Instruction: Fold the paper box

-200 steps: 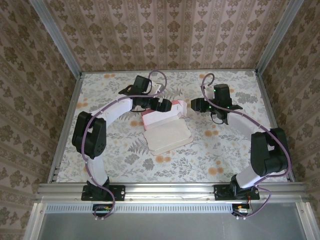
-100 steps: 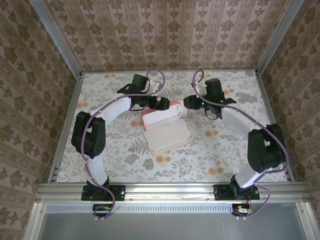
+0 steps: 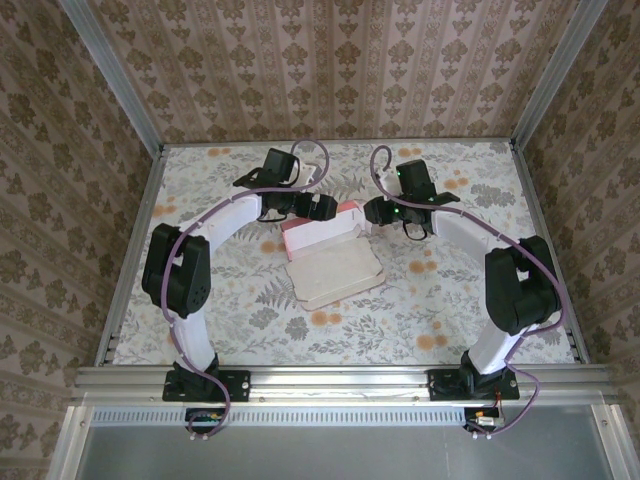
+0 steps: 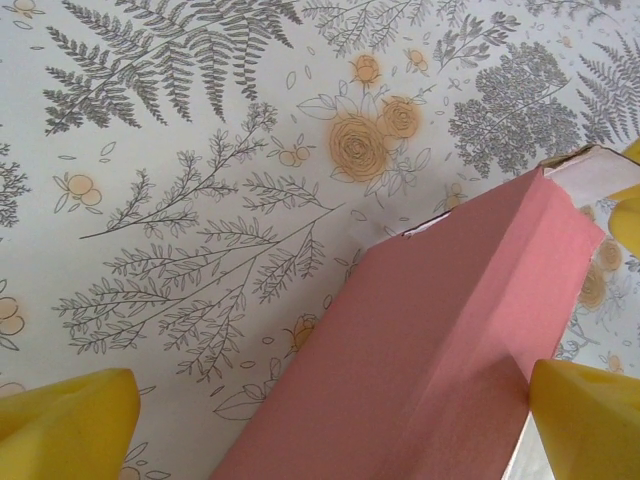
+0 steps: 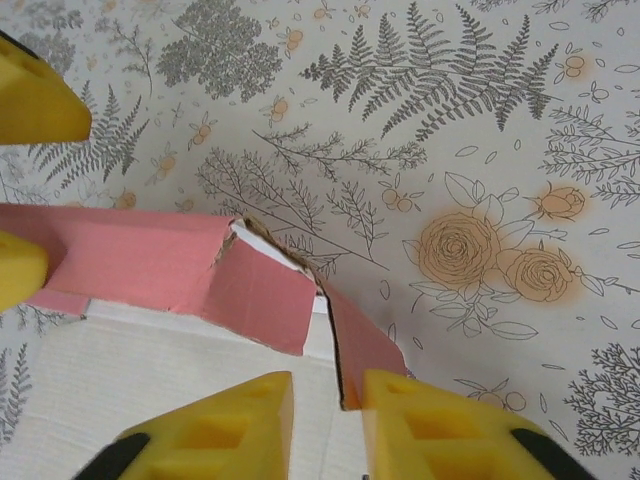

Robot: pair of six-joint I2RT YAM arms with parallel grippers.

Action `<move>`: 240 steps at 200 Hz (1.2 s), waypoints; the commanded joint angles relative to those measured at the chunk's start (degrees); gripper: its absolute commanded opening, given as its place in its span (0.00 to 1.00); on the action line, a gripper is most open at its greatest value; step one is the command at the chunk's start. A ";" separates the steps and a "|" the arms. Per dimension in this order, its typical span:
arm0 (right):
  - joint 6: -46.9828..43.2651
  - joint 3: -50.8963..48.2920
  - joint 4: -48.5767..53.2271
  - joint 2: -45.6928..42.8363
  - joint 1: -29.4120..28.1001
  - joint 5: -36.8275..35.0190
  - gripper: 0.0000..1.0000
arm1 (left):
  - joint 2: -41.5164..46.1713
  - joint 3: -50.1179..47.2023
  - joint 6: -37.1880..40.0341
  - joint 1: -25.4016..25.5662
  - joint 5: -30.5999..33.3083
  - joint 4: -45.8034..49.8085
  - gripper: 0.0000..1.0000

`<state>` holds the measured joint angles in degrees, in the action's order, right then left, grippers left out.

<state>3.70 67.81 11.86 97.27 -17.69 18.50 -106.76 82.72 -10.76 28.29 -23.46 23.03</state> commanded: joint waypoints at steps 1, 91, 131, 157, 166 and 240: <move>-1.72 2.71 2.38 0.35 -0.99 -1.79 0.22 | 1.56 0.76 -0.79 -0.26 1.85 1.89 1.00; -3.29 1.66 5.30 -2.73 -3.83 -4.75 0.12 | 1.03 -0.45 -2.66 -0.08 1.23 0.46 1.00; -1.71 -1.15 3.62 -3.84 -5.11 -5.06 0.12 | 1.20 -0.23 -3.12 0.01 1.10 0.43 1.00; -0.36 -2.75 2.35 -4.44 -5.81 -5.14 0.12 | 1.02 -0.27 -3.29 0.40 1.21 0.38 1.00; 0.08 -3.39 1.82 -4.55 -6.00 -5.14 0.12 | 0.94 -0.28 -3.30 0.61 1.22 0.36 1.00; 2.27 -7.40 -1.27 -4.98 -7.14 -6.01 0.12 | 1.38 -2.52 -2.77 2.29 2.95 0.23 1.00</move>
<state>4.75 62.59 10.46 92.97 -24.05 13.63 -106.76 81.78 -13.30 29.89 -21.78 22.96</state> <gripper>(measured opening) 0.117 0.997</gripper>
